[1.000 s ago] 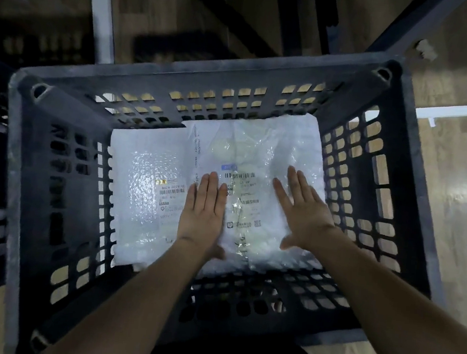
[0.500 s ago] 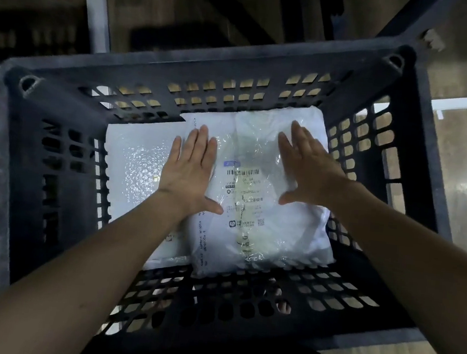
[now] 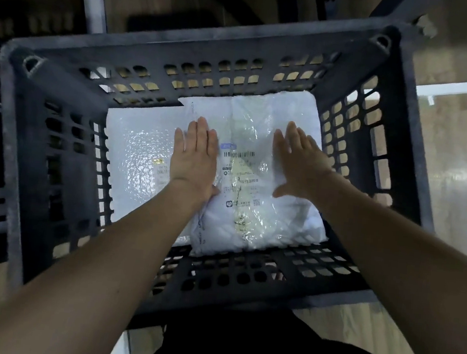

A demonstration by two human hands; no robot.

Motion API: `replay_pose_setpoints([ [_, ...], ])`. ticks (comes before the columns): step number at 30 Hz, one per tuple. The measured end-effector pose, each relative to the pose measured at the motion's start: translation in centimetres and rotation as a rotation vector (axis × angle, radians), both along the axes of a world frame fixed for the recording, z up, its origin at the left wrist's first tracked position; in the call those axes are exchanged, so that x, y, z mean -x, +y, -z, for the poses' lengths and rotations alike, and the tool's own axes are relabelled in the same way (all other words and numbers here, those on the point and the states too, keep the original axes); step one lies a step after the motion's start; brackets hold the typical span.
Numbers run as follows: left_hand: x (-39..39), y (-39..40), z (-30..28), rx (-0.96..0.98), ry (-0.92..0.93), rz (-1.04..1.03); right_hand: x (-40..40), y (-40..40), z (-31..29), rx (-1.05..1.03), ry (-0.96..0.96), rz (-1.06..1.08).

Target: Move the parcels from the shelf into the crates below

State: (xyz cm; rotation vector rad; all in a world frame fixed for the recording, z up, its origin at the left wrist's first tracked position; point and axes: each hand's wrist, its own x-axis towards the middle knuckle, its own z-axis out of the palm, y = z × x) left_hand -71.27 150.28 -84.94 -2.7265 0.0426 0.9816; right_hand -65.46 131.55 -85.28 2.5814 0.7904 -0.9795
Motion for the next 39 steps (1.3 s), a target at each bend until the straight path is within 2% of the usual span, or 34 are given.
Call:
replay_pose_setpoints([
  [5,3.9,0.0,0.5,-0.017,0.068,0.010,4.2,-2.0,0.7,0.088,0.093,-0.043],
  [13,3.7,0.8,1.4,0.010,0.099,0.066,3.9,-1.5,1.1,0.101,0.129,-0.059],
  [18,2.2,2.4,-0.3,0.226,-0.180,0.092,1.0,0.0,-1.4,-0.220,-0.032,0.105],
  [20,1.0,2.7,-0.5,0.200,-0.225,0.093,-0.3,0.5,-1.3,-0.244,-0.096,0.123],
  [24,-0.9,3.1,0.4,0.022,-0.101,0.141,-1.0,1.2,0.3,-0.131,-0.091,0.035],
  [30,-1.6,3.7,0.7,0.040,-0.016,0.126,-1.4,1.5,1.4,-0.042,-0.068,0.009],
  [35,-0.8,4.2,-3.6,0.075,-0.026,0.150,-2.2,3.0,-2.9,0.114,-0.035,-0.046],
  [39,0.3,5.4,-12.0,0.014,-0.070,0.188,-0.3,5.5,-11.1,0.018,-0.067,-0.083],
])
